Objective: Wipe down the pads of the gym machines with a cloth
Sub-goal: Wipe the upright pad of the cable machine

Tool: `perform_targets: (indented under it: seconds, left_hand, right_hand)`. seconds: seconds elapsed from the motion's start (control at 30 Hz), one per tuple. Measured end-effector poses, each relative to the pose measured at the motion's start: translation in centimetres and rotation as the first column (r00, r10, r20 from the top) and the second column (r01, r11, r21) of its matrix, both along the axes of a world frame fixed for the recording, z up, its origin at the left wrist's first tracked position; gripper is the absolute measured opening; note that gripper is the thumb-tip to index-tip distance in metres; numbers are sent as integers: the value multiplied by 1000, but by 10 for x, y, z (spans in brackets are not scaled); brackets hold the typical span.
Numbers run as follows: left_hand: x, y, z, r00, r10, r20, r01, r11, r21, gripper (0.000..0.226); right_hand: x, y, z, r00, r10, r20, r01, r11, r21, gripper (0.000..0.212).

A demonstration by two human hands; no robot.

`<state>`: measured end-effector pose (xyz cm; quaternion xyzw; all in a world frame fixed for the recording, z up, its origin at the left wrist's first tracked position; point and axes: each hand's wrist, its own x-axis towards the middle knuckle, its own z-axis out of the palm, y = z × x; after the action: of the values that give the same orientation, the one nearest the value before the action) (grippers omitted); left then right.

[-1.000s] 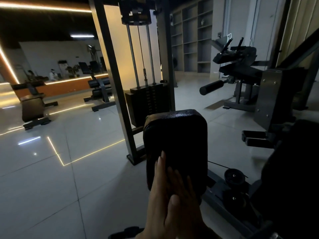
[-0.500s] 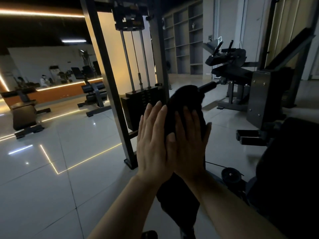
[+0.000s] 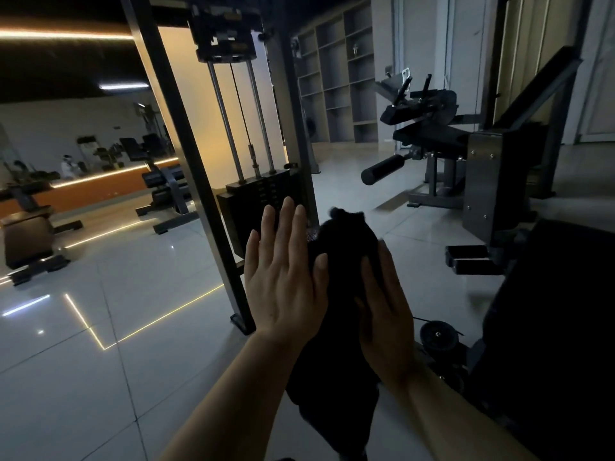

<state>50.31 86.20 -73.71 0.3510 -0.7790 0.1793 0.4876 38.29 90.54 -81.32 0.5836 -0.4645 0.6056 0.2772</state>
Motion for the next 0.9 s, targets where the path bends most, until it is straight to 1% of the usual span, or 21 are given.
perform_targets:
  seconds: [0.1, 0.17, 0.2, 0.27, 0.3, 0.33, 0.4, 0.43, 0.47, 0.57, 0.63, 0.7, 0.8, 0.83, 0.9]
  left_hand:
    - [1, -1, -2, 998, 22, 55, -18, 997, -71, 57]
    - [1, -2, -4, 997, 23, 76, -18, 997, -77, 56]
    - [2, -3, -3, 997, 23, 77, -17, 997, -81, 56]
    - [2, -4, -4, 997, 31, 71, -23, 994, -107, 56]
    - [2, -4, -4, 997, 35, 73, -25, 992, -125, 56]
    - [2, -5, -4, 997, 36, 71, -25, 989, -143, 55]
    - [2, -5, -5, 997, 26, 72, -14, 986, -163, 55]
    - [2, -6, -6, 997, 24, 72, -11, 986, -168, 54]
    - [1, -7, -6, 997, 28, 73, -15, 985, -170, 54]
    - [2, -8, -8, 996, 47, 70, -34, 984, -176, 54]
    - [2, -8, -8, 996, 49, 74, -35, 982, -185, 54]
    - [2, -8, -8, 996, 51, 76, -36, 982, -184, 54]
    - [1, -8, -8, 996, 51, 68, -38, 983, -180, 56]
    - [1, -8, -8, 997, 52, 64, -39, 983, -180, 56]
    - [-1, -8, -8, 997, 50, 56, -39, 981, -188, 55]
  right_hand:
    - [-1, 14, -42, 1000, -1, 24, -2, 994, 113, 50]
    - [-3, 21, -41, 997, 37, 68, -49, 983, 178, 47]
    - [-3, 22, -27, 990, 95, 105, -115, 972, 204, 49]
    - [-3, 17, 7, 961, 210, 182, -243, 953, 183, 55]
    - [-3, 12, 24, 949, 234, 210, -267, 953, 146, 54]
    - [-2, 6, 38, 945, 241, 219, -269, 957, 105, 50]
    - [-3, -4, 50, 948, 255, 189, -268, 962, 45, 38]
    - [-2, -8, 48, 947, 265, 181, -273, 962, 19, 35]
    - [0, -7, 47, 939, 278, 205, -283, 959, -3, 36]
    - [6, -3, 26, 899, 315, 305, -322, 946, -29, 54]
    - [10, 0, -2, 908, 281, 310, -294, 956, -7, 62]
    - [14, 6, -45, 917, 245, 314, -275, 960, 54, 62]
    - [21, 17, -110, 909, 199, 366, -275, 947, 168, 50]
    - [22, 19, -119, 893, 193, 408, -285, 941, 180, 47]
    - [17, 17, -111, 825, 220, 520, -341, 929, 147, 52]
